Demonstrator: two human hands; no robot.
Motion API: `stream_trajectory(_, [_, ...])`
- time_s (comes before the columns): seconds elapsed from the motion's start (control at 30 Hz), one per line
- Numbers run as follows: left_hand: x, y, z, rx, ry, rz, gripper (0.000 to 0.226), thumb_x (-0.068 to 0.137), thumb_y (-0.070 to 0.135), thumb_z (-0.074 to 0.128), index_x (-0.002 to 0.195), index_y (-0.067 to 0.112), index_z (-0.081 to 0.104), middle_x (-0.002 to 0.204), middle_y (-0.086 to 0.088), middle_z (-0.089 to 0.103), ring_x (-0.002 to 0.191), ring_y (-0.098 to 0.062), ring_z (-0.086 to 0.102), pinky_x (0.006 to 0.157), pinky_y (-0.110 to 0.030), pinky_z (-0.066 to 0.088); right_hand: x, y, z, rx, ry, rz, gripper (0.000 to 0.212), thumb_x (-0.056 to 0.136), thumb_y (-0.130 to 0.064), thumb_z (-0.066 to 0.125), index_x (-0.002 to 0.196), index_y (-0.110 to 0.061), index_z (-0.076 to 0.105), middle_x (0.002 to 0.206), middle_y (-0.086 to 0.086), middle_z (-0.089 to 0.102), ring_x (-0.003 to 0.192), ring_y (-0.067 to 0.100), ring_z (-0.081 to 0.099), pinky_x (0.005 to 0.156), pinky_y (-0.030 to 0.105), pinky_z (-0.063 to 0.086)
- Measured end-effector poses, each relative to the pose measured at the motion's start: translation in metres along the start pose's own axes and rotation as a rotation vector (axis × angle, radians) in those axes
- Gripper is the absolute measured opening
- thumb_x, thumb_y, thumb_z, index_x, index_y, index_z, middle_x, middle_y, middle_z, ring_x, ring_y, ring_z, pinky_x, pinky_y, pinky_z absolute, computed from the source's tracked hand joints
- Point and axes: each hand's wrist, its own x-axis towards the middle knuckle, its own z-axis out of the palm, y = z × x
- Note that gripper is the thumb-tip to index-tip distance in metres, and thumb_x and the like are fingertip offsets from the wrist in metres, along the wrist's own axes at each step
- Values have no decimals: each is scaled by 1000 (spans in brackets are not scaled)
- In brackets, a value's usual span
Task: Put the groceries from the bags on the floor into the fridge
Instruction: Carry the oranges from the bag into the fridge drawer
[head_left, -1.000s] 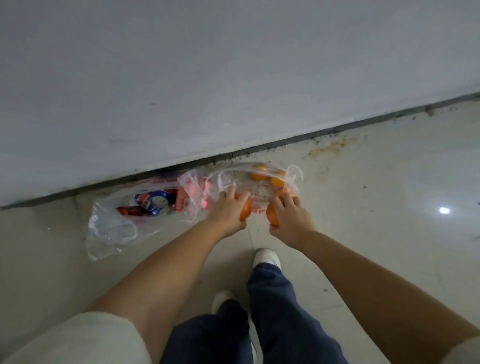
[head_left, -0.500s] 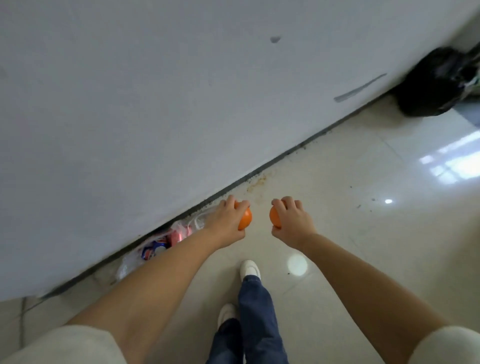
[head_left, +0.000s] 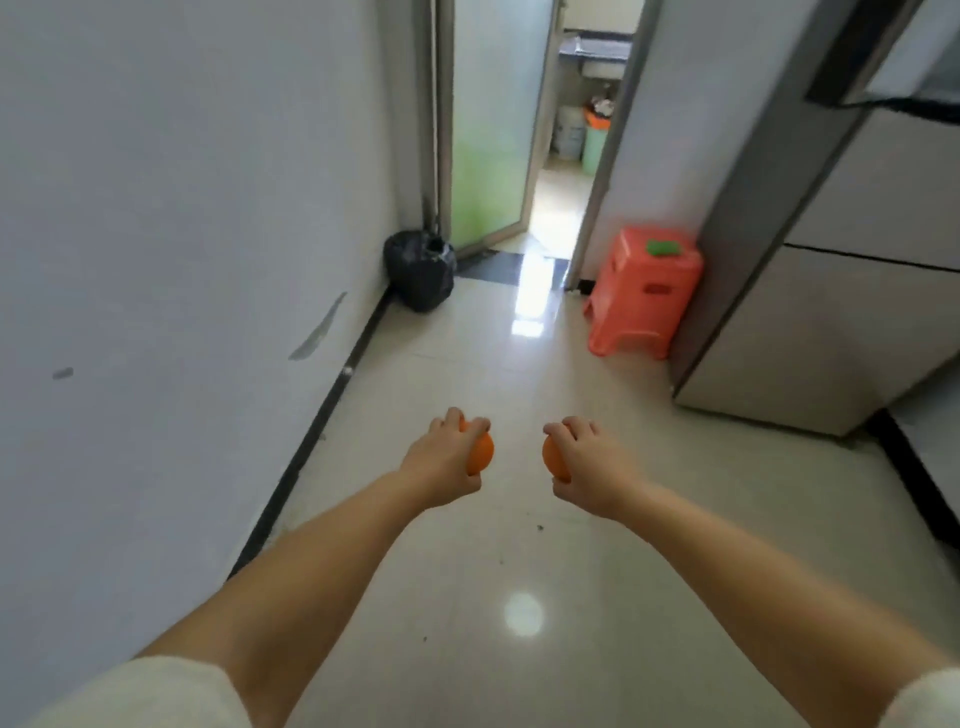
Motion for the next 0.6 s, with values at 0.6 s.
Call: stream_trajectory(0.6, [232,573,-18,326,168,751,66,82,28,63,138,21,29,131,-12,32,119,-34,39,83,-45,49,-204,507,-162,-172,380,498,64,82,-38,61,137,-21,33,135,6,37,118,29,40,80,38,50])
